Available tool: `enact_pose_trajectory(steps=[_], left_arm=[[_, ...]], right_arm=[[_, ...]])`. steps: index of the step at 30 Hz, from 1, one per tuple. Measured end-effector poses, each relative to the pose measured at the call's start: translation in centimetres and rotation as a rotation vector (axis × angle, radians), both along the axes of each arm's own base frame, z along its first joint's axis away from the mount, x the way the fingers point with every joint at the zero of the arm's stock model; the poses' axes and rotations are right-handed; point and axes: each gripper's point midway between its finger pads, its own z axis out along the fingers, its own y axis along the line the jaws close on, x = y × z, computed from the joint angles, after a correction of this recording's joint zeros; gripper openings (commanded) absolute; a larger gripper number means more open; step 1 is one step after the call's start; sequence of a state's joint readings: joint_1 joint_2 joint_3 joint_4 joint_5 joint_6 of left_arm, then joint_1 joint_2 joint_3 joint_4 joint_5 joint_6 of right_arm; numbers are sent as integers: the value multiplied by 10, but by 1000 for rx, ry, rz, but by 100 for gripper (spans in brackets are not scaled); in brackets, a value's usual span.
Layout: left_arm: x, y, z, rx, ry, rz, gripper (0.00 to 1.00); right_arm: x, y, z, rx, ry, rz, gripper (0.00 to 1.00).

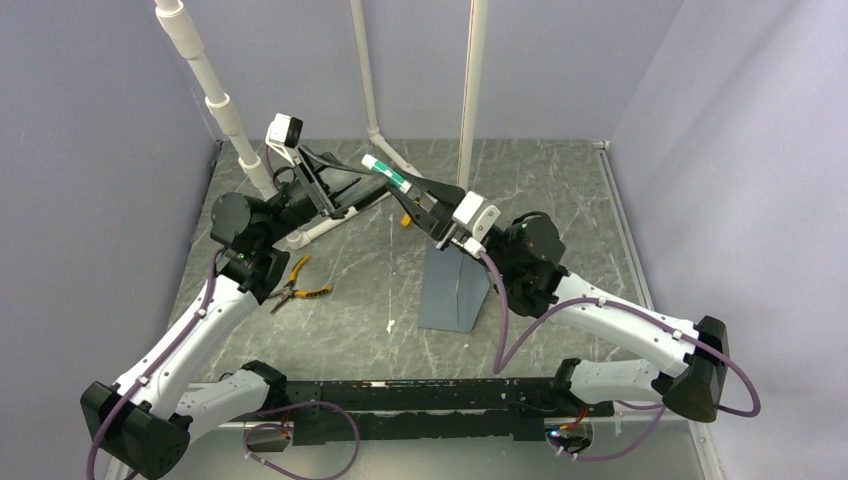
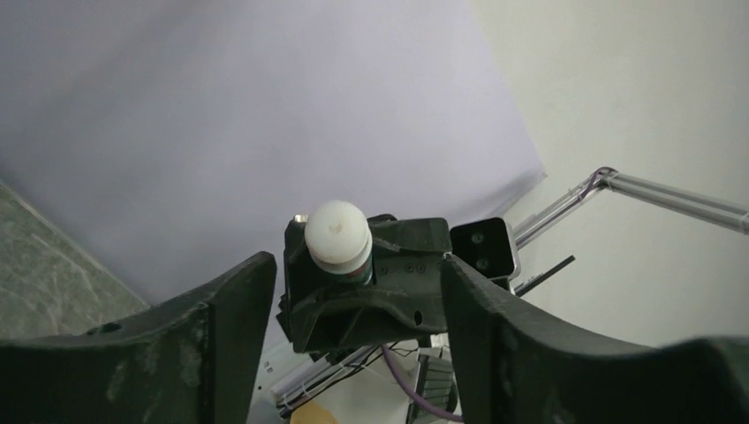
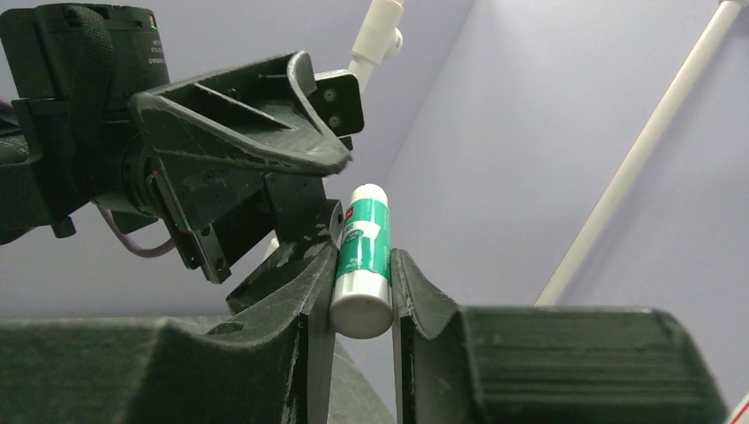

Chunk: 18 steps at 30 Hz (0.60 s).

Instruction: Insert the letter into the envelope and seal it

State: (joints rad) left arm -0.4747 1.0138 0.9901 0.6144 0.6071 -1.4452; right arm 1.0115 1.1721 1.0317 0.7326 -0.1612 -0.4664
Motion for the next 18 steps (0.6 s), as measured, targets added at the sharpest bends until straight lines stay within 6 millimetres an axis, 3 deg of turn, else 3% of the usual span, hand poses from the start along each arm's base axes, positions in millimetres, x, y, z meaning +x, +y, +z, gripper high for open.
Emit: enact_pose_trajectory(steps=[7, 12, 18], left_arm=[[-3, -2, -5, 53, -5, -22, 82], [-11, -2, 4, 85, -46, -60, 83], [-19, -10, 7, 116, -86, -172, 84]], right_arm=[[-18, -24, 8, -14, 44, 26, 2], [-33, -40, 14, -39, 71, 58, 2], [-34, -41, -5, -123, 137, 64, 2]])
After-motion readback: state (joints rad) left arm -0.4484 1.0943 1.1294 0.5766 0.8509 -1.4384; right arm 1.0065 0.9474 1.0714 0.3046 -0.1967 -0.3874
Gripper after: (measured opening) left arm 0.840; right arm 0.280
